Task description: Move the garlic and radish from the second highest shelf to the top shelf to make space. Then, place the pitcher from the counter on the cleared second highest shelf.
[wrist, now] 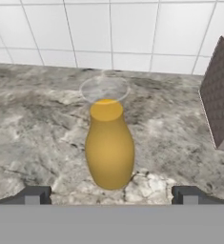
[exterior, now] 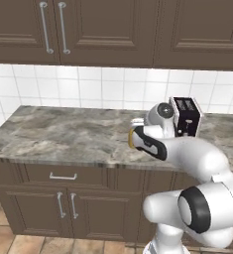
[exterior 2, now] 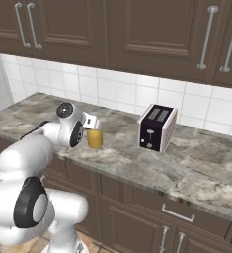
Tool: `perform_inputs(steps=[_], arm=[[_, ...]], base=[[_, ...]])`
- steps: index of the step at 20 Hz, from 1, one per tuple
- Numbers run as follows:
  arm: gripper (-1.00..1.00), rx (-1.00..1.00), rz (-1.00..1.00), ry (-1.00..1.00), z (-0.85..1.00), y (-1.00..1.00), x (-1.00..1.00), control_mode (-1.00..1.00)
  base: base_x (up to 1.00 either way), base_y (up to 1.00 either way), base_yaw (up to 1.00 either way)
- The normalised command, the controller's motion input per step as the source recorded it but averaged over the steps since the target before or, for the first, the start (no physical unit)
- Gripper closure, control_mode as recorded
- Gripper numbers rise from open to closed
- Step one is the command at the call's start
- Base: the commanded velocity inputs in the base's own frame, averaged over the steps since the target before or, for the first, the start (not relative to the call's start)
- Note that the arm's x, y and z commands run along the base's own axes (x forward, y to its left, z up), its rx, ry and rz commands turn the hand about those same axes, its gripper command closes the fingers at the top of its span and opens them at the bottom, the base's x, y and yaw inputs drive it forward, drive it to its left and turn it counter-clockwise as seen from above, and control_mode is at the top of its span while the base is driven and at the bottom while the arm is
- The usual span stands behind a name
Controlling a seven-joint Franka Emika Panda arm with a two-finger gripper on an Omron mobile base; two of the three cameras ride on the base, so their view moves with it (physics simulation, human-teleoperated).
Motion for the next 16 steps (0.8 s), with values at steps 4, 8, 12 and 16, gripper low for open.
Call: perform_inputs(steps=[4, 8, 12, 16], arm=[[-1.00, 0.00, 0.00, 0.00, -0.16, 0.00, 0.24, -1.00], [-1.00, 0.00, 0.00, 0.00, -0.18, 0.00, 0.26, -1.00], [-1.00, 0.00, 0.00, 0.00, -0.17, 0.00, 0.25, -1.00], [-1.00, 0.00, 0.00, 0.00, -0.15, 0.00, 0.24, -1.00]], base=[[0.00, 0.00, 0.00], [0.00, 0.00, 0.00], [0.00, 0.00, 0.00], [0.00, 0.00, 0.00]])
